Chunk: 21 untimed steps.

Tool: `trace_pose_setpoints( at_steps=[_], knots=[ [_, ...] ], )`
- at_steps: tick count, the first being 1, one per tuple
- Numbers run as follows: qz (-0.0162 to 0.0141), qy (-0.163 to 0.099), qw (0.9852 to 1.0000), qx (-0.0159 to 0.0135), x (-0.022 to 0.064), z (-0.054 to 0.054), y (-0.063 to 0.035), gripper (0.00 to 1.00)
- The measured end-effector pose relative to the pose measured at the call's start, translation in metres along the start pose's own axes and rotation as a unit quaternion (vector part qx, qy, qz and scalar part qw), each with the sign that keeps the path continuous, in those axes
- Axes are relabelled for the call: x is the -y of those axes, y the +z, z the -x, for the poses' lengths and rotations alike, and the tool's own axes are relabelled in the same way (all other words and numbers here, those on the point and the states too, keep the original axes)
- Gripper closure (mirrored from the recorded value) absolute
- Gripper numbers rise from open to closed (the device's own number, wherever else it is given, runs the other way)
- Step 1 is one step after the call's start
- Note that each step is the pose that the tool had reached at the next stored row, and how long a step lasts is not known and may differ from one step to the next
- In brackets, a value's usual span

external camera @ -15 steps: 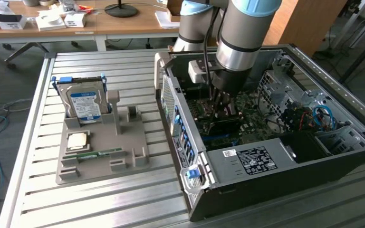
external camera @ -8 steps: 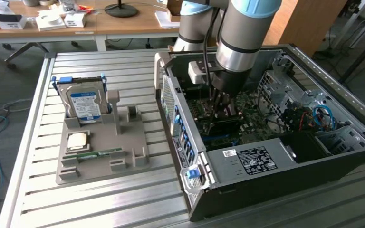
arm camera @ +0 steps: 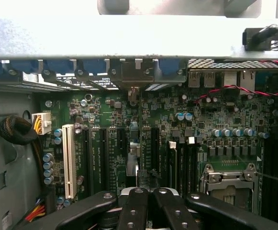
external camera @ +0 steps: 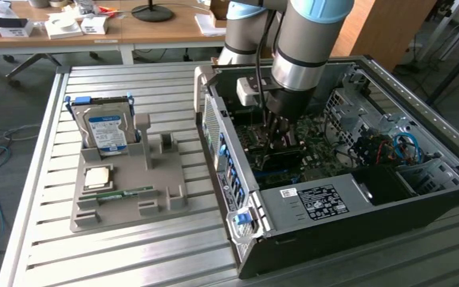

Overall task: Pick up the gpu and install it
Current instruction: 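Press down on the gpu until it lock into place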

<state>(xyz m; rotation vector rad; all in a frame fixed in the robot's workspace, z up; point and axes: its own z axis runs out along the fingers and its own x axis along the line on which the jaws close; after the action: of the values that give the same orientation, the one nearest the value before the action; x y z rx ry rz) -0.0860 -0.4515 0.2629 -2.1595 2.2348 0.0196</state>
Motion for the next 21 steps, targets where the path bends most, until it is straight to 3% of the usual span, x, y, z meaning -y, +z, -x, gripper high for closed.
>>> trace_pose_setpoints(
  at_steps=[17,21],
  knots=[
    [0.0,0.0,1.0,0.0002,-0.0004,0.0,0.0017,0.89],
    [-0.0002,0.0,1.0,0.0007,-0.0004,0.0002,-0.0019,0.89]
  ],
)
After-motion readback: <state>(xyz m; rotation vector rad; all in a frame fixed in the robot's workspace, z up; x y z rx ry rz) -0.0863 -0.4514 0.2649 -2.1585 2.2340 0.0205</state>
